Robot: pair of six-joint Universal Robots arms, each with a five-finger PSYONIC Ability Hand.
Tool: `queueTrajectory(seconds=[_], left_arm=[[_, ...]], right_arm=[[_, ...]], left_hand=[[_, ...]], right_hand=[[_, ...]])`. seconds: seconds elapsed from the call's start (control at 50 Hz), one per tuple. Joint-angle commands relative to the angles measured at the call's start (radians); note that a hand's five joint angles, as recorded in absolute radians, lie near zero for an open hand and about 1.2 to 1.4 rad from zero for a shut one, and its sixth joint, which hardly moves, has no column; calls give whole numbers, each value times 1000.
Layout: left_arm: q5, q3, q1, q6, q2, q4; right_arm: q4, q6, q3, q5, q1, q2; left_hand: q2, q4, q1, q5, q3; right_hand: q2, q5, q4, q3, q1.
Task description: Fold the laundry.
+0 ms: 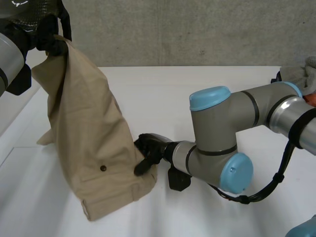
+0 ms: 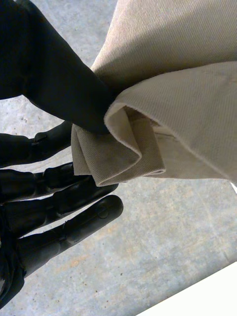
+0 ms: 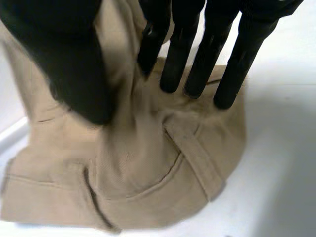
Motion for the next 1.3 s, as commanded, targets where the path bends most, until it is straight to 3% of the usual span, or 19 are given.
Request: queueTrajectory(seconds=[0.02,0.16,0.26,0.34,0.48,0.56,0.62,0.64,0.66,0.7,0.72,0.8,0.92,1.02,1.08,1.16,1.3], left_arm=[[4,-23,19,7,15,-5],[59,-69,68,73,61,-111],[137,-135,91,90,63,-181],[174,-182,88,92,10,-162],[75,-115,24,98,-291,-16],[-27,49,-15,93,-467,90],[-38,135,-28,89,-540,113],[-27,181,-39,85,-575,113],[-18,204,-45,84,-593,113],[-5,241,-59,90,-620,109],[-1,271,-68,92,-639,101],[-25,283,-79,108,-623,58],[-65,168,-61,139,-491,43],[-45,-27,-59,196,-333,40],[-33,-146,-62,228,-264,40],[-15,-285,-77,260,-200,37],[50,-428,-110,273,-173,18]], right_arm=[[-9,-123,25,190,-52,-112],[-18,-623,66,135,-200,-405],[28,-717,-30,102,-249,-418],[74,-743,-113,99,-266,-334],[3,-886,-225,127,-256,-82],[-142,-943,-266,156,-246,35],[-315,-964,-259,188,-232,96],[-361,-967,-253,197,-227,105],[-449,-976,-233,219,-218,122],[-533,-987,-208,240,-210,133],[-575,-995,-195,251,-209,136],[-715,-1045,-121,314,-213,89],[-624,-1019,43,311,-247,-134],[-453,-978,196,231,-301,-342],[-341,-981,244,202,-322,-388],[-134,-987,327,150,-359,-425],[-61,-1025,497,23,-401,-433]], left_hand=[[201,197,254,242,201],[201,197,254,242,201],[201,197,254,242,201],[201,197,254,242,201],[201,197,254,242,201],[201,197,254,242,201],[178,174,231,219,178],[-101,-106,-48,-60,-101],[-330,-335,-277,-289,-331],[-751,-755,-698,-710,-751],[-1020,-1025,-967,-980,-1021],[-1020,-1025,-967,-980,-1021],[-1020,-1025,-967,-980,-1021],[-1020,-1025,-967,-980,-1021],[-980,-985,-927,-939,-980],[-745,-749,-692,-704,-745],[-424,-429,-371,-383,-424]], right_hand=[[406,450,444,442,498],[406,450,444,442,498],[406,450,444,442,498],[406,450,444,442,498],[406,450,444,442,498],[406,450,444,442,498],[406,450,444,442,498],[368,412,406,404,460],[-150,-106,-112,-114,-58],[-792,-748,-754,-756,-700],[-816,-772,-777,-780,-724],[-816,-772,-777,-780,-724],[-816,-772,-777,-780,-724],[-816,-772,-777,-780,-724],[-816,-772,-777,-780,-724],[-573,-529,-535,-537,-481],[-223,-179,-185,-187,-131]])
